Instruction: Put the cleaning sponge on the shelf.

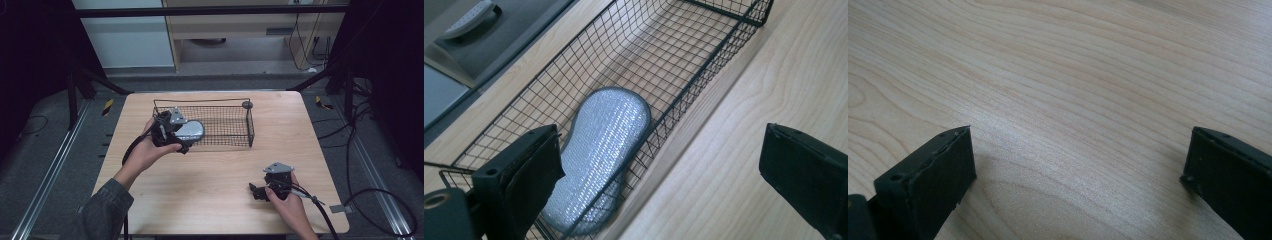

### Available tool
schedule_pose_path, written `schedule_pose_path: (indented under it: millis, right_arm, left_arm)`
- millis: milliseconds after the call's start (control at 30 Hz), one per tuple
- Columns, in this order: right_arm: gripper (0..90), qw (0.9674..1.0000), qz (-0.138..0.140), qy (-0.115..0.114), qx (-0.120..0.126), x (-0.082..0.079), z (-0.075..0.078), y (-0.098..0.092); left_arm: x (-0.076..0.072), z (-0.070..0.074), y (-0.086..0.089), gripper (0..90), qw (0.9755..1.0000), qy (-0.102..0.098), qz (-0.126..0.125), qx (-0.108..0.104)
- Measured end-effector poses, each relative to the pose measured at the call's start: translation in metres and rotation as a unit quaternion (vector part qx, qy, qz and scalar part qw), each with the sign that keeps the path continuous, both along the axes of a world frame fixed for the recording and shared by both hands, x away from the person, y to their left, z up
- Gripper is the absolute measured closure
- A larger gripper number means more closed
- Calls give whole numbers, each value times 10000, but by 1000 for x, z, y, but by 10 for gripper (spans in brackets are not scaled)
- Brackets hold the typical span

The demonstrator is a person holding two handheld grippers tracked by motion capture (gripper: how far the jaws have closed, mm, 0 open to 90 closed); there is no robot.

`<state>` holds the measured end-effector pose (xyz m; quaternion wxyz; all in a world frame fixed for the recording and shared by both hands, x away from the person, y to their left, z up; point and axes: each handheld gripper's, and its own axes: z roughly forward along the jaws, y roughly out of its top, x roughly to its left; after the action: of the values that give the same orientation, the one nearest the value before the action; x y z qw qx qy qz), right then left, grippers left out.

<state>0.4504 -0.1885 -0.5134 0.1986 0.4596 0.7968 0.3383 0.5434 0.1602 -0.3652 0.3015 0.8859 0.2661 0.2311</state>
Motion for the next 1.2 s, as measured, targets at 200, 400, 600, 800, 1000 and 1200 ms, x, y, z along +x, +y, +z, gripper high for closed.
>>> schedule_pose_path:
  millis: [200,400,600,800,1000,1200]
  right_arm:
    - [4,10000,0,-1,0,0,0,0]
    - [4,10000,-6,2,14,0,0,0]
    - [4,10000,-21,13,17,-1,0,0]
    - [4,10000,-18,10,4,-1,0,0]
    - [4,10000,-18,5,7,-1,0,0]
    - [4,10000,-15,5,9,-1,0,0]
  left_arm:
    - [-19,-3,7,31,10000,-6,15,-89]
    - [-36,-12,12,29,9999,-88,-26,-106]
    - [-50,-24,19,30,9998,-70,27,-164]
    - [-60,-35,26,30,9998,-42,88,-182]
    - [-66,-51,38,33,9990,85,237,-365]
    - [-69,-67,53,33,9977,242,444,-461]
